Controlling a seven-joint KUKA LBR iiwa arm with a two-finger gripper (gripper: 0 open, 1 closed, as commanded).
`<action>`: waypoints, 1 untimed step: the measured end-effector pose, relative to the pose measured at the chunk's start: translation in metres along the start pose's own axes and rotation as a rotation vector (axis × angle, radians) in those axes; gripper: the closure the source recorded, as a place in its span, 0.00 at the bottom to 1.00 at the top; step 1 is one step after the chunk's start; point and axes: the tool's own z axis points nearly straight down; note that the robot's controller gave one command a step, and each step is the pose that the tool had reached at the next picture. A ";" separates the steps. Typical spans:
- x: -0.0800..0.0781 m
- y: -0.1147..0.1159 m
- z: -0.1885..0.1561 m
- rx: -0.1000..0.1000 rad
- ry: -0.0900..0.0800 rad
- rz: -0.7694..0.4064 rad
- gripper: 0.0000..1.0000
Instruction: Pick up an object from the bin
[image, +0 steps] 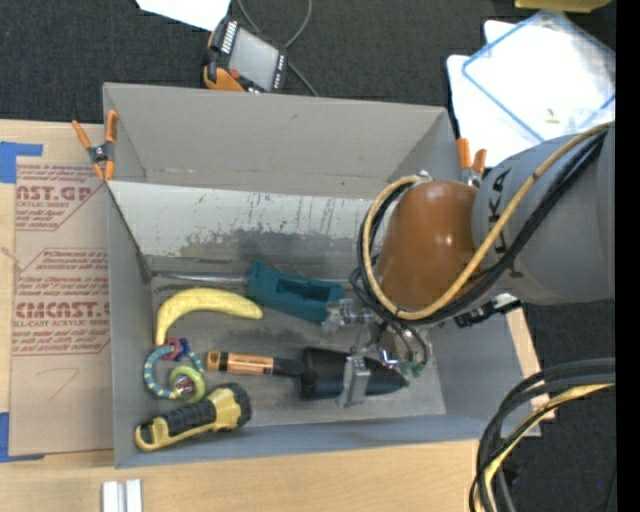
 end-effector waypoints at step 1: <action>-0.002 0.000 -0.004 0.000 -0.008 0.001 0.00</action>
Offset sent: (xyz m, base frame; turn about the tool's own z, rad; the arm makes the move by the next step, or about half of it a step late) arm -0.0112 -0.0101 -0.0713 0.1663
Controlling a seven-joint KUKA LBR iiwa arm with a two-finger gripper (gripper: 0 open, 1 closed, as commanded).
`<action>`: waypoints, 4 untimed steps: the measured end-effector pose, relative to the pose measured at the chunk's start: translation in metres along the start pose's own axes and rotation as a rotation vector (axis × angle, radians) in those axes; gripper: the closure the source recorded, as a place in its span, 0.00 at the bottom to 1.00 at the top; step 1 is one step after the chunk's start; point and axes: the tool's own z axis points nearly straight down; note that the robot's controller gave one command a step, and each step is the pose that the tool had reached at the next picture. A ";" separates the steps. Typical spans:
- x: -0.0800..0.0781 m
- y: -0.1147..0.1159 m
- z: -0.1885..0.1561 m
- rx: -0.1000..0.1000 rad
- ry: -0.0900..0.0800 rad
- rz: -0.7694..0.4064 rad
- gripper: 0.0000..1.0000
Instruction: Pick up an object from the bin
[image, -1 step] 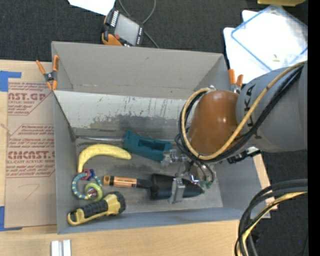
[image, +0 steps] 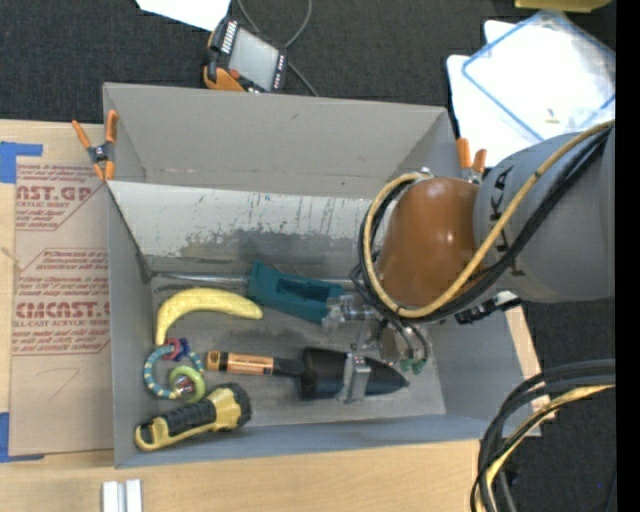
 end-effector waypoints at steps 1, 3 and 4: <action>0.012 -0.009 0.076 -0.002 -0.002 0.166 0.00; 0.012 -0.006 0.075 -0.003 -0.004 0.158 0.00; 0.012 0.010 0.074 -0.001 -0.009 0.114 0.00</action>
Offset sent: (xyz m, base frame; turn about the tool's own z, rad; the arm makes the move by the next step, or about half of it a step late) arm -0.0146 0.0122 -0.0750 0.1053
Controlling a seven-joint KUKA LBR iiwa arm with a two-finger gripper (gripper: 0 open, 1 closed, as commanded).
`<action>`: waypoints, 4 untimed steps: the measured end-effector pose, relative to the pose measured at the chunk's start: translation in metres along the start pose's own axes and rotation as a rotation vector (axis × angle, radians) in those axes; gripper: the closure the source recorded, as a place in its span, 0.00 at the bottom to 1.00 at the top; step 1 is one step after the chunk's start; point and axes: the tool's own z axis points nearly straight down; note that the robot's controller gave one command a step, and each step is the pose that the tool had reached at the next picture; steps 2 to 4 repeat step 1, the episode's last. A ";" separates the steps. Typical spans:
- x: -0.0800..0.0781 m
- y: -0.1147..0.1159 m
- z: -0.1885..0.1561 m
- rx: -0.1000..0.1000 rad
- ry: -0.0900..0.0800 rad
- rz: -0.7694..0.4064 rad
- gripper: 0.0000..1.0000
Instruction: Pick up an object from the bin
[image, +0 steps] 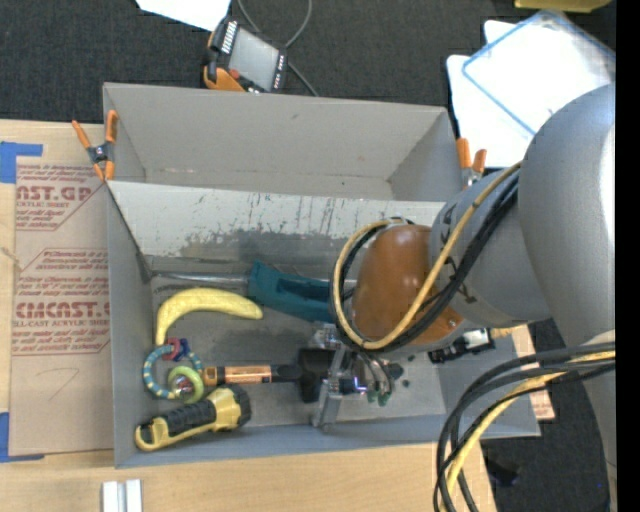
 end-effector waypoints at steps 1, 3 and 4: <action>-0.002 -0.013 0.001 -0.002 0.004 0.040 1.00; -0.002 -0.013 0.001 -0.002 0.004 0.040 1.00; -0.002 -0.013 0.001 -0.002 0.004 0.040 1.00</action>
Offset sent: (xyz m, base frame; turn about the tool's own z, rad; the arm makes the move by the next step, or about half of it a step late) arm 0.0000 0.0000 0.0000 0.0000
